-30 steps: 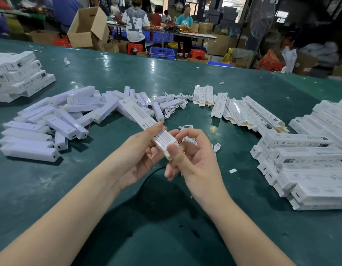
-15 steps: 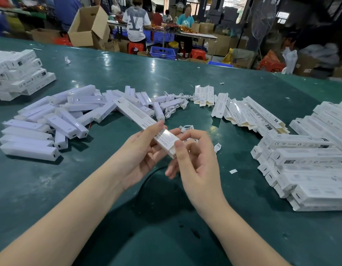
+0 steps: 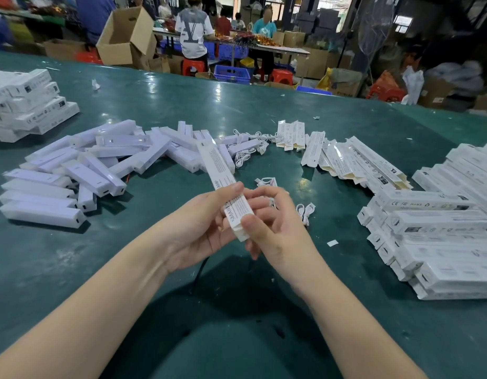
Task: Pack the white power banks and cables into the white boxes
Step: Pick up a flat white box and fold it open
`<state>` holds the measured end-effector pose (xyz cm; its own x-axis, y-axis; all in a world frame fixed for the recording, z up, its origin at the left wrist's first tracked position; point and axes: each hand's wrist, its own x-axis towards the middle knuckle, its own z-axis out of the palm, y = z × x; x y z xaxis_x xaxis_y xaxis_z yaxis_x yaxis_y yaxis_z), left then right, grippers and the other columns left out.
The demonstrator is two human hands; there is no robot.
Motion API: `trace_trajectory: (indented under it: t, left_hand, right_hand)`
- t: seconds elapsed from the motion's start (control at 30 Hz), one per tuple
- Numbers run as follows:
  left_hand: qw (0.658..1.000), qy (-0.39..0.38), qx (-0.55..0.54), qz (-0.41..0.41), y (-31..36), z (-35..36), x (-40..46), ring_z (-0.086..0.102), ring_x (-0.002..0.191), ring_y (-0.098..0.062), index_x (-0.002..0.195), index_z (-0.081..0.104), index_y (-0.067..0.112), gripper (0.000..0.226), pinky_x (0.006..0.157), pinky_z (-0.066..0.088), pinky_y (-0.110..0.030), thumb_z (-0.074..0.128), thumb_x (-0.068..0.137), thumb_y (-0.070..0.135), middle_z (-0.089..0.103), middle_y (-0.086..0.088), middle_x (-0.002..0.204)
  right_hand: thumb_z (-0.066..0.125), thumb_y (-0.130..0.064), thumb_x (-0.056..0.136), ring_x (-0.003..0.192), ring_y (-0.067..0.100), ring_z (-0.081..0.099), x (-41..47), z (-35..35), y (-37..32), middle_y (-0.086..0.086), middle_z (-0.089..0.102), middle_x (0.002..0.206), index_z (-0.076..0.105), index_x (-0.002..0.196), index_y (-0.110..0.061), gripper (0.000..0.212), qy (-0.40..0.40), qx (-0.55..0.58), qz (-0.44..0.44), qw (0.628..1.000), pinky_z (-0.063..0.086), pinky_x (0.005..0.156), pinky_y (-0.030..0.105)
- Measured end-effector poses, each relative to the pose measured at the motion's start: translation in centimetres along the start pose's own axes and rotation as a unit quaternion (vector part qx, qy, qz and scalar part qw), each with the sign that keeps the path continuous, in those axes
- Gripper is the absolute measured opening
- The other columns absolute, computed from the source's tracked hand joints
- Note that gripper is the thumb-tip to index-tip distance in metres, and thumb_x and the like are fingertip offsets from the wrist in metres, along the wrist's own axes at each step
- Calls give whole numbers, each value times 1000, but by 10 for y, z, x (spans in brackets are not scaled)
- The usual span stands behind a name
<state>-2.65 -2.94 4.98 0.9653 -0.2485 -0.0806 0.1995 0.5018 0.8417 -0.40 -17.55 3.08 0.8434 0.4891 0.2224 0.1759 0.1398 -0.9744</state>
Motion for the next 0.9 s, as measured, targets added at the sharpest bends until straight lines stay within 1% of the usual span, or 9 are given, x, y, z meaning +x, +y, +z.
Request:
trace_trajectory:
  t: [0.07,0.17,0.27,0.37,0.53,0.6,0.73,0.83,0.9]
  left_hand:
    - [1000,-9,0,-22,0,-1,-1,72,75,-15,77,80,19,24,66,59,-26,73,63,38,75,-7,88]
    - [999,-23,11,-33,-4,0,0,70,71,-16,80,79,14,25,66,58,-24,72,69,36,73,-9,84]
    - [999,-14,30,-26,-6,1,1,71,71,-15,84,79,13,31,65,57,-21,72,70,40,73,-8,83]
    - [999,-8,30,-35,-3,-1,3,70,70,-14,86,79,13,34,63,56,-19,69,78,44,73,-8,86]
    - [997,58,-12,-40,-5,-1,9,71,68,-15,79,80,12,35,61,57,-20,71,66,44,74,-10,86]
    - [996,71,-29,-41,-5,-2,11,72,70,-14,80,80,12,34,62,57,-20,70,67,42,74,-9,88]
    - [990,121,-70,-18,3,-8,12,72,72,-11,78,80,11,32,59,55,-17,68,74,40,75,-6,86]
    - [975,198,-97,25,6,-12,15,73,75,-11,74,80,8,33,59,56,-18,64,87,34,76,-5,88]
    - [956,261,-129,41,5,-17,18,73,72,-14,89,72,0,31,57,57,-23,61,93,28,75,-8,85]
  right_hand:
    - [83,-73,41,59,7,60,-2,-1,2,-12,68,78,48,107,-31,86,-6,-50,1,999,50,55,25]
    - [77,-70,48,81,5,67,-7,-2,2,-21,65,97,39,105,-47,72,56,-239,-48,968,58,73,34]
    - [62,-82,54,88,-3,61,-8,-2,1,-26,60,89,29,111,-48,75,87,-370,-94,920,51,69,14]
    - [55,-83,59,87,3,60,-3,0,-3,-26,52,84,25,125,-44,82,82,-436,-133,886,51,69,20]
    - [81,-59,62,79,4,66,14,-9,-9,-12,64,89,12,140,-55,105,-12,-300,-41,953,55,80,22]
    - [76,-59,69,75,10,66,23,-11,-13,-7,65,85,1,146,-51,108,-40,-388,-49,919,55,82,33]
    - [37,-80,73,80,24,64,43,-5,-14,-2,63,90,-15,144,-49,93,-78,-559,-117,817,52,78,41]
    - [31,-78,78,82,20,65,68,0,-18,-5,65,94,-4,148,-47,84,-92,-509,-104,849,52,78,39]
    - [32,-67,91,85,18,62,93,-3,-13,-5,63,95,15,152,-36,71,-37,-449,-98,887,50,79,38]
